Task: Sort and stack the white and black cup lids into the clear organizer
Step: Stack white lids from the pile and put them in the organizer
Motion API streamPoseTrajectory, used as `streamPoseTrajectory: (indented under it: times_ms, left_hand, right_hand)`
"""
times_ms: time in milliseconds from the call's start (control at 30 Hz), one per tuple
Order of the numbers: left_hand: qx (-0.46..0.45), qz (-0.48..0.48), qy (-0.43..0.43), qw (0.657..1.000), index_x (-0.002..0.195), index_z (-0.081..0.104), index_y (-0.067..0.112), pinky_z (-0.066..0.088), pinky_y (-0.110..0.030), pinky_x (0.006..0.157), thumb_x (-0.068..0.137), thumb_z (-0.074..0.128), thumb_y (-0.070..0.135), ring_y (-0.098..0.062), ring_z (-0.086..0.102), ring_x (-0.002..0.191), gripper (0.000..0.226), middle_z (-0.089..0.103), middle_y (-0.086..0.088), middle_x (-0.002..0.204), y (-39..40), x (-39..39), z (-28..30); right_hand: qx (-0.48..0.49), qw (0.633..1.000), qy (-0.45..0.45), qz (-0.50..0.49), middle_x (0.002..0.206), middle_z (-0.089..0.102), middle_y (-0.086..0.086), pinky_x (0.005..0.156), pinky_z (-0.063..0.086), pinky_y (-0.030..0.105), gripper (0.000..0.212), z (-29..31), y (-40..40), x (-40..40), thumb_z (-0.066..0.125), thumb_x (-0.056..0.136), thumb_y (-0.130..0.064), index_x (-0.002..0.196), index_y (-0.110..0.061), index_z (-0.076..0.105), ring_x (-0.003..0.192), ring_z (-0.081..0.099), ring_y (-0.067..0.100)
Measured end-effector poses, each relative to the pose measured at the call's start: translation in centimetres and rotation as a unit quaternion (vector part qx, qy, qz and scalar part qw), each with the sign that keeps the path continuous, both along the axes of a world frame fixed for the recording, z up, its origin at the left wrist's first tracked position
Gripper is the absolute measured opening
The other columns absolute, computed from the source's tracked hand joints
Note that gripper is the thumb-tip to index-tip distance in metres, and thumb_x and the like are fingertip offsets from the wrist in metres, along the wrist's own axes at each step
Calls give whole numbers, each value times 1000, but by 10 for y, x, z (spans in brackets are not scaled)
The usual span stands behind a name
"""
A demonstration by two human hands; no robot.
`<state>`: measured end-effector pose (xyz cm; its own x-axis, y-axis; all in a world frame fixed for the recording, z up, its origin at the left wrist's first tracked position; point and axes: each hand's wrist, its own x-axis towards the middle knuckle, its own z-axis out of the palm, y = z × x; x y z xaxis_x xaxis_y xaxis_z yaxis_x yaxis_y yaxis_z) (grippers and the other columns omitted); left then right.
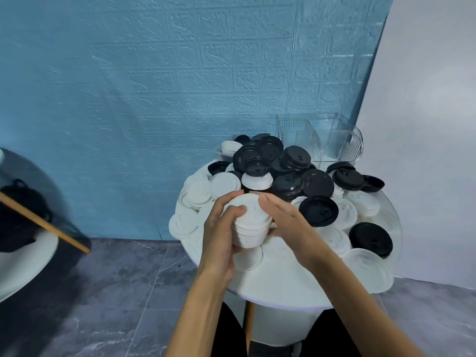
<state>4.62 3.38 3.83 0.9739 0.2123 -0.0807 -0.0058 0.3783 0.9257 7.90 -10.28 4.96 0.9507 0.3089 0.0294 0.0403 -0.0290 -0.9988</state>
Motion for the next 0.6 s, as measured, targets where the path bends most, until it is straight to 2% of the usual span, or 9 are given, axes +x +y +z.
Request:
streamPoseTrajectory:
  times_ms: [67, 100, 167, 233, 300, 367, 433, 500, 600]
  left_hand:
    - [-3, 15, -1, 1000, 101, 78, 36, 52, -42, 83, 87, 70, 25, -15, 71, 99, 19, 78, 6, 107, -1, 2, -1]
    - [-7, 23, -1, 1000, 98, 78, 35, 53, -42, 85, 92, 68, 24, -15, 72, 98, 16, 78, 5, 106, -2, 3, -1]
    - [-3, 33, -3, 999, 93, 79, 35, 55, -39, 81, 97, 64, 21, -11, 73, 91, 21, 79, 5, 102, -2, 3, -3]
    - [5, 35, -6, 999, 92, 78, 36, 56, -35, 73, 98, 62, 17, -9, 73, 86, 25, 79, 4, 99, -2, 3, -5]
    - [3, 35, -3, 999, 93, 77, 36, 54, -33, 72, 98, 62, 17, -11, 72, 89, 25, 78, 4, 102, 0, 2, -7]
    - [-3, 38, -1, 999, 97, 76, 36, 50, -33, 73, 98, 62, 19, -10, 69, 91, 22, 77, 6, 104, 5, 1, -9]
    - [-13, 55, -3, 998, 99, 76, 35, 51, -29, 65, 98, 62, 19, -8, 68, 83, 20, 76, 8, 98, 14, 2, -9]
    - [-25, 73, -10, 997, 98, 75, 33, 51, -25, 54, 98, 62, 18, -5, 68, 74, 20, 75, 9, 90, 23, 2, -9]
    - [-44, 91, -19, 995, 93, 76, 32, 52, -25, 51, 98, 62, 15, -5, 69, 73, 23, 74, 9, 89, 33, 3, -9]
  right_hand:
    - [9, 1000, 19, -2, 118, 70, 8, 81, 48, 38, 27, -3, 0, -1, 48, 107, -27, 120, -27, 71, 103, 64, 21]
    - [20, 1000, 19, -1, 116, 69, 10, 78, 46, 37, 27, -5, 1, -1, 49, 106, -25, 120, -24, 72, 99, 63, 18]
    - [48, 999, 25, -1, 107, 70, 7, 73, 46, 30, 25, -6, 2, -2, 52, 105, -22, 120, -19, 72, 94, 62, 14]
    - [58, 998, 39, -1, 104, 69, 2, 75, 46, 32, 25, -8, 3, -1, 55, 103, -22, 120, -17, 72, 95, 62, 15]
    - [51, 997, 58, -9, 106, 70, 0, 81, 48, 39, 25, -10, 4, -1, 57, 102, -29, 121, -21, 71, 97, 63, 17]
    - [44, 998, 46, -27, 106, 72, -5, 82, 53, 36, 24, -16, 4, -2, 54, 103, -38, 118, -27, 71, 95, 66, 13]
    - [-4, 997, -32, -70, 110, 72, -18, 80, 55, 23, 23, -28, 1, -8, 51, 104, -42, 114, -36, 70, 95, 69, 3]
    - [-99, 978, -134, -129, 109, 68, -27, 79, 49, 14, 18, -44, -4, -17, 53, 101, -47, 111, -42, 68, 98, 64, -3]
    - [-276, 920, -253, -117, 110, 64, -28, 92, 37, 15, 29, -66, -4, -32, 54, 96, -60, 111, -40, 68, 109, 52, -5]
